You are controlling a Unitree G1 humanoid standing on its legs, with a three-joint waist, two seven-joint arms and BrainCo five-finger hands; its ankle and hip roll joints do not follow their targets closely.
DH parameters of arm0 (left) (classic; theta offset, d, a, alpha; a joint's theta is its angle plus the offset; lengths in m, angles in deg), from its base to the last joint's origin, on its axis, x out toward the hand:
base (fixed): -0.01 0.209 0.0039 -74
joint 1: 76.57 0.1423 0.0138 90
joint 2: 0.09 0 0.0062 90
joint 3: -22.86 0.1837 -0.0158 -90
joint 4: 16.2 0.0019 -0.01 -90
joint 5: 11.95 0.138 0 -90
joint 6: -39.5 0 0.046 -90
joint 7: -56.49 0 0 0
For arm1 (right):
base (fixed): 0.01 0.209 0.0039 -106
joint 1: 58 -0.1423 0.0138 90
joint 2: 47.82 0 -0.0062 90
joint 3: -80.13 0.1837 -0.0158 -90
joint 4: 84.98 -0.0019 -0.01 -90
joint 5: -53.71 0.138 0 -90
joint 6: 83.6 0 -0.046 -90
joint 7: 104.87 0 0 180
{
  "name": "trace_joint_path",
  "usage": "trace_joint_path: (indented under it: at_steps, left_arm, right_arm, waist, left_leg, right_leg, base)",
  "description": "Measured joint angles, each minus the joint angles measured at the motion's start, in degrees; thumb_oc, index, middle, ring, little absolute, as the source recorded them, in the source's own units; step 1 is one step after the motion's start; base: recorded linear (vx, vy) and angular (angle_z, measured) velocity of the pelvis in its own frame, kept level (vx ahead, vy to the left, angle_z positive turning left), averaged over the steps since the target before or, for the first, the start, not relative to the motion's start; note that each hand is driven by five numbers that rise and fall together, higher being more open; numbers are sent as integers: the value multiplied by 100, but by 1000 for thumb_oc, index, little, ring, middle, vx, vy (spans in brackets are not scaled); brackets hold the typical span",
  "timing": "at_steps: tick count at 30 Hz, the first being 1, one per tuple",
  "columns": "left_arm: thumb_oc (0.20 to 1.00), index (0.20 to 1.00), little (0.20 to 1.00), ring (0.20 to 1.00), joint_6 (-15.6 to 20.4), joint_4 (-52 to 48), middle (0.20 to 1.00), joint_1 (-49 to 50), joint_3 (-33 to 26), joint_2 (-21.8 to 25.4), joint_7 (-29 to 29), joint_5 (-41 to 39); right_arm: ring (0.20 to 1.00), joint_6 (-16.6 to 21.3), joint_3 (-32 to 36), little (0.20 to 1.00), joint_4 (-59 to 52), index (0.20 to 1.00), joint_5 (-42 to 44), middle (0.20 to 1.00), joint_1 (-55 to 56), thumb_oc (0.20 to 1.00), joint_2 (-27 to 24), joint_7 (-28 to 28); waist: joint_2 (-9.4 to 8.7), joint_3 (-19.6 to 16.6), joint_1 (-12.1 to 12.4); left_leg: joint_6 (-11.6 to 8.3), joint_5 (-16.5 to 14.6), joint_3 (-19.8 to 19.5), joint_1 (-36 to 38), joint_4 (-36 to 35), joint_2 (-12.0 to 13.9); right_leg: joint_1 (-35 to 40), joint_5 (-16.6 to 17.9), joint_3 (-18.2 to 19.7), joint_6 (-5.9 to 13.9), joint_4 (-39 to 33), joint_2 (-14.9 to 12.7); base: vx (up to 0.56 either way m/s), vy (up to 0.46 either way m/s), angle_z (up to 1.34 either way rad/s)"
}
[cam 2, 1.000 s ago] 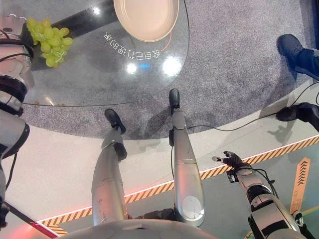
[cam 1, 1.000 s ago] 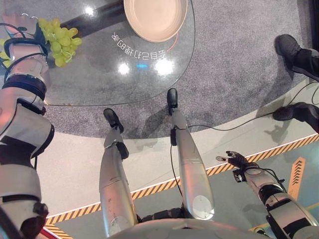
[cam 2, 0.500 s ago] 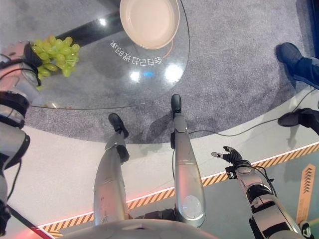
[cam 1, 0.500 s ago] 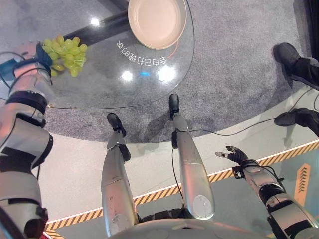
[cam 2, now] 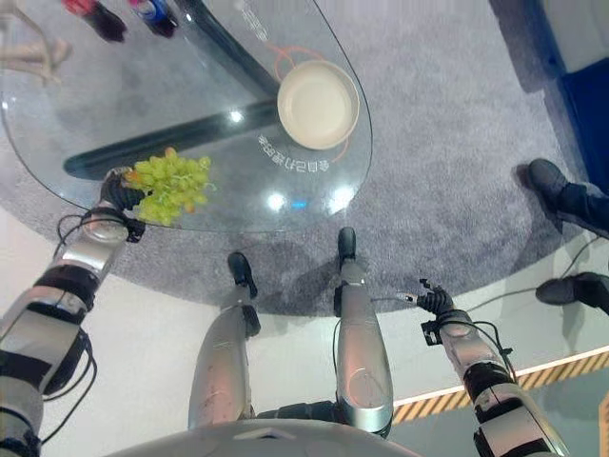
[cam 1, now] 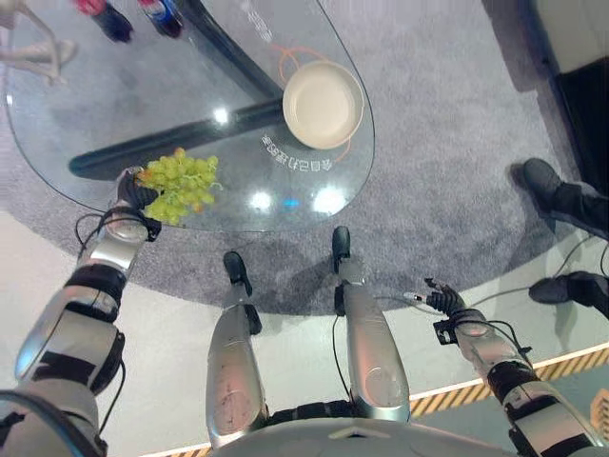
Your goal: Pick up fruits into the plate
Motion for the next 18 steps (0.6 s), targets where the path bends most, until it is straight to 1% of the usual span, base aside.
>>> trace_joint_path:
  at_steps: [2,3,5,6,7,9,10,11,12,13,14,15,17,18]
  left_arm:
    - [200,200,200,200,146,-191,200,347,-178,-103,2,-60]
    - [200,200,200,200,214,-317,200,523,-227,-125,2,-110]
    - [200,200,200,200,260,-623,200,768,-313,-142,0,-132]
    - [200,200,200,200,321,-791,200,926,-436,-172,1,-139]
    - [200,200,200,200,331,-888,200,1016,-511,-196,6,-145]
    - [200,200,200,200,331,-1268,200,1310,-728,-276,2,-147]
    - [200,200,200,200,325,-1641,200,1542,-827,-302,-1,-141]
    - [200,200,200,200,340,-2050,200,1758,-912,-309,0,-129]
    - [200,200,200,200,364,-2149,200,1823,-900,-349,-1,-110]
    - [200,200,200,200,364,-2176,200,1847,-902,-383,-1,-100]
    - [200,200,200,200,392,-2232,200,1886,-901,-430,1,-96]
    - [200,200,200,200,419,-2305,200,1934,-941,-439,5,-75]
    - [200,200,200,200,457,-2333,200,1989,-951,-457,5,99]
    - [200,200,200,200,462,-2334,200,2091,-953,-482,5,204]
  right_arm:
    - [1000,46,7,1000,-97,1000,-119,1000,180,1000,56,7]
    - [1000,128,43,1000,-118,1000,-164,1000,274,1000,94,14]
    - [1000,271,159,1000,-235,1000,-204,1000,420,1000,111,23]
    - [1000,349,244,1000,-358,1000,-254,1000,492,1000,116,32]
    - [1000,411,276,1000,-448,1000,-268,1000,540,1000,116,39]
    - [1000,434,381,1000,-1001,1000,-429,1000,723,1000,109,57]
    - [1000,479,403,1000,-1629,1000,-571,1000,880,1000,75,60]
    - [1000,587,402,1000,-2255,1000,-693,1000,1057,1000,47,53]
    - [1000,757,398,1000,-2431,1000,-752,1000,1078,1000,49,38]
    - [1000,832,405,1000,-2461,1000,-795,1000,1068,1000,49,28]
    - [1000,993,442,1000,-2459,1000,-825,1000,1066,1000,42,21]
    - [1000,1031,457,1000,-2514,1000,-856,1000,997,1000,12,21]
    - [1000,1149,464,1000,-2543,1000,-875,1000,948,1000,-28,18]
    - [1000,1177,507,1000,-2566,1000,-873,1000,958,1000,-37,10]
  waist:
    - [22,10,28]
    - [35,2,42]
    - [109,-51,54]
    - [145,-70,52]
    - [169,-82,51]
    - [224,-104,58]
    - [245,-119,39]
    - [274,-217,26]
    - [327,-479,37]
    - [362,-620,38]
    - [417,-860,59]
    - [476,-979,98]
    - [498,-1019,121]
    - [519,-1124,121]
  left_leg:
    - [-13,53,-20,445,-241,-8]
    - [-26,60,-11,649,-365,-10]
    - [-50,105,-26,825,-573,-33]
    - [-5,158,-23,908,-641,-39]
    - [-5,171,-21,960,-686,-40]
    - [-6,188,-32,1176,-791,-45]
    - [-7,192,-26,1359,-832,-47]
    - [-10,182,-30,1499,-905,-46]
    - [-12,180,-34,1498,-963,-46]
    - [-12,180,-30,1502,-984,-48]
    - [-19,171,-25,1506,-1003,-53]
    - [-20,170,-40,1578,-1019,-56]
    - [-32,119,-27,1846,-1021,-46]
    - [-45,59,-15,1947,-1024,-39]
  right_leg:
    - [446,-1,-71,1,-168,8]
    - [640,-14,-105,16,-266,6]
    - [799,-15,-165,21,-375,-3]
    - [870,-5,-177,11,-417,-2]
    - [932,11,-188,32,-463,2]
    - [1151,56,-208,54,-570,9]
    - [1362,57,-231,54,-661,7]
    - [1522,55,-266,55,-764,16]
    - [1530,55,-297,56,-818,20]
    - [1544,56,-310,56,-849,21]
    - [1551,50,-324,63,-864,20]
    - [1663,48,-363,70,-902,15]
    - [1954,25,-375,95,-973,23]
    - [2040,-9,-374,127,-974,24]
  base:
    - [62,-2,12]
    - [67,-8,9]
    - [61,-13,9]
    - [88,-9,4]
    - [87,-11,2]
    - [78,-26,0]
    - [75,-32,3]
    - [84,-31,6]
    - [52,-20,7]
    - [93,-35,6]
    - [117,-36,8]
    - [187,-39,7]
    - [181,-4,2]
    - [187,22,-4]
